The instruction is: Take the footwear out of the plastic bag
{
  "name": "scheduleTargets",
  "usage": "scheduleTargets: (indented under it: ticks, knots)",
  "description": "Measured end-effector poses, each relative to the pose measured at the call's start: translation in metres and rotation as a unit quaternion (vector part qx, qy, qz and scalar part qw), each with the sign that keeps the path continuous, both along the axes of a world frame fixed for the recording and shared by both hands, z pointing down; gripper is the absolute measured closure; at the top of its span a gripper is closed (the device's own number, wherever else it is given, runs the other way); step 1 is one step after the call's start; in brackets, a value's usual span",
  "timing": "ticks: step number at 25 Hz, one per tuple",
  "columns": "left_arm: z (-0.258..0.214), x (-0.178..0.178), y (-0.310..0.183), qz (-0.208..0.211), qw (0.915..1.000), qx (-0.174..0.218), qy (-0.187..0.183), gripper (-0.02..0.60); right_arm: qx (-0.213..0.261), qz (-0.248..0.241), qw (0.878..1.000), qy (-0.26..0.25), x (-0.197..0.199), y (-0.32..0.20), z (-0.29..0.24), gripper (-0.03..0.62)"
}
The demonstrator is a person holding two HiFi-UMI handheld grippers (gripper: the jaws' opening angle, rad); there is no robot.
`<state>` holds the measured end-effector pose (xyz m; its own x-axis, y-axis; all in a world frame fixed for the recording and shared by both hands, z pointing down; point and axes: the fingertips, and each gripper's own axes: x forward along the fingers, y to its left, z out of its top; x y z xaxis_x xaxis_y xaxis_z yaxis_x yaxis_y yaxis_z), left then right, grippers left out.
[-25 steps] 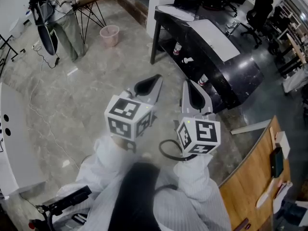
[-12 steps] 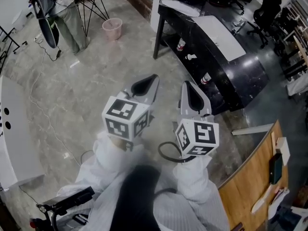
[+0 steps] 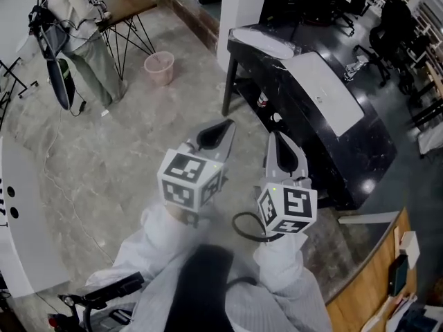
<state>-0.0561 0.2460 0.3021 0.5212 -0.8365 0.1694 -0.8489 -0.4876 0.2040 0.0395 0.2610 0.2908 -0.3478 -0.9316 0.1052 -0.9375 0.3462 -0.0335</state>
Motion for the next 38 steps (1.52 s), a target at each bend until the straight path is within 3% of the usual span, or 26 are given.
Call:
scheduleTargets:
  ticks: [11,19,27,33,38]
  knots:
    - [0.015,-0.005,-0.189,0.032,0.9992,-0.023,0.004,0.580,-0.030,0.052,0.998,-0.013,0.010,-0.184,0.020,0.580]
    - [0.036,0.000,-0.329,0.029,0.9991,-0.031,-0.005,0.580,-0.052,0.047,0.997,-0.017,0.018,-0.327,0.046,0.580]
    - [0.045,0.023,-0.473,0.034,0.9972,-0.067,-0.007,0.580,-0.078,0.025,0.996,-0.020,0.042,-0.472,0.053,0.580]
    - [0.063,0.042,-0.540,0.053,0.9933,-0.103,0.002,0.580,-0.108,0.026,0.993,-0.033,0.056,-0.539,0.069,0.580]
    - [0.078,0.046,-0.569,0.091,0.9858,-0.141,0.010,0.579,-0.166,0.034,0.984,-0.060,0.066,-0.562,0.095,0.579]
